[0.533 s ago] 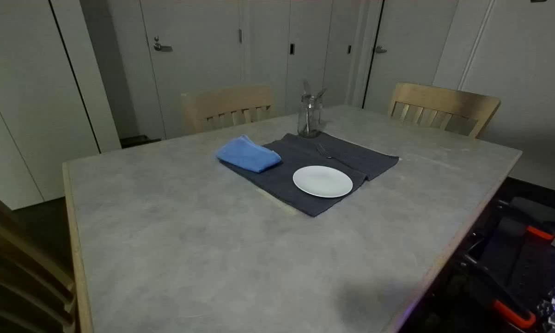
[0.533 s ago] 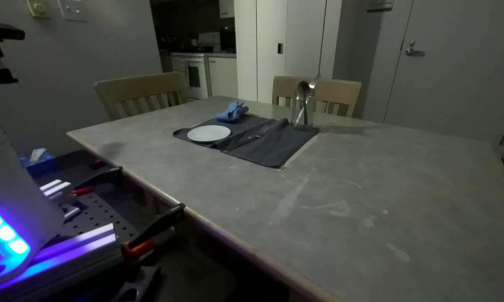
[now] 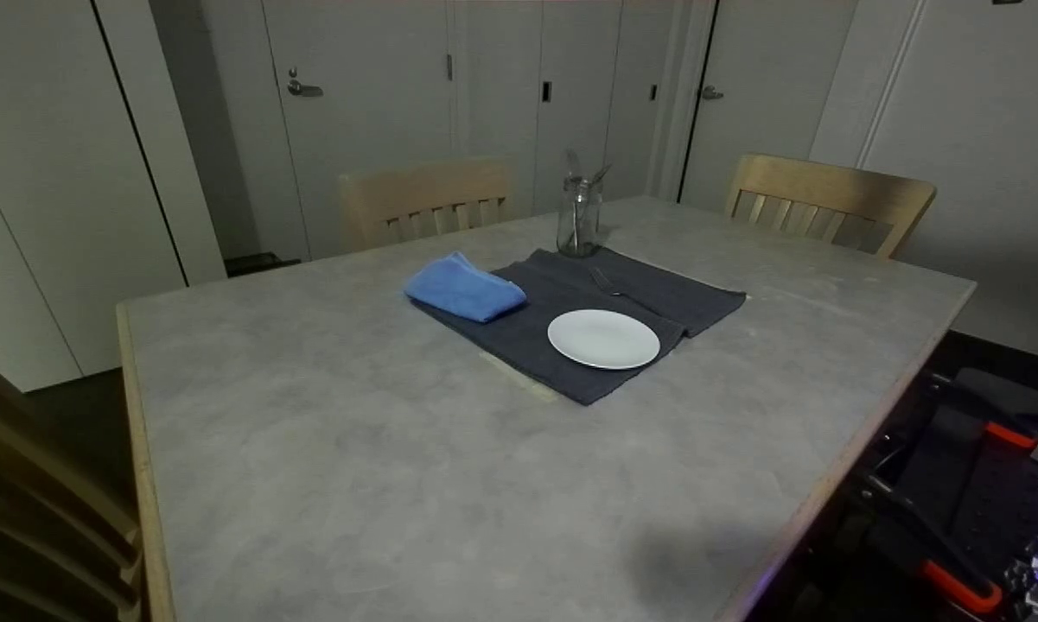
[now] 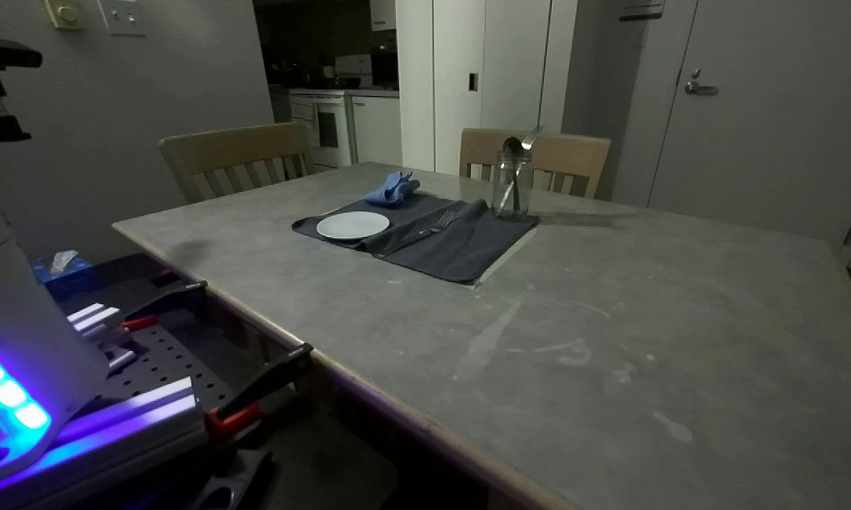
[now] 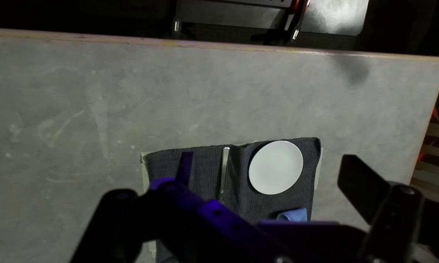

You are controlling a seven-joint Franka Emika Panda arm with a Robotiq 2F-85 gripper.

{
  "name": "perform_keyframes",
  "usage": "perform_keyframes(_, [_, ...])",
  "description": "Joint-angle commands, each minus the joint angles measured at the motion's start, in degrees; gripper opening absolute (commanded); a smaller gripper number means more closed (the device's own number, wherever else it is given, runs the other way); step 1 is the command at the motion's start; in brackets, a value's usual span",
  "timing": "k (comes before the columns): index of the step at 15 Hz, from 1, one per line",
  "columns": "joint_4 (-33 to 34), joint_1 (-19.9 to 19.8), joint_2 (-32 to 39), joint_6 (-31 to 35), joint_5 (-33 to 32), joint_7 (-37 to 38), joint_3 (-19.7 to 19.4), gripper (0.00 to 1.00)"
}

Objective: Take the spoon from the glass bottle and put it on the table , and then pick up the blue towel and wipe the plate

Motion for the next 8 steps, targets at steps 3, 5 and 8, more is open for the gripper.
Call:
perform_keyframes(3, [0.7, 0.2, 1.6, 1.3, 0.5, -5.1, 0.4, 1.00])
perform_keyframes(5, [1.6, 1.3, 3.1, 2.2, 0.3, -7.4, 0.7, 1.00])
perform_keyframes(8, [3.8, 3.7, 7.0, 3.4, 0.3, -10.2, 1.5, 1.00])
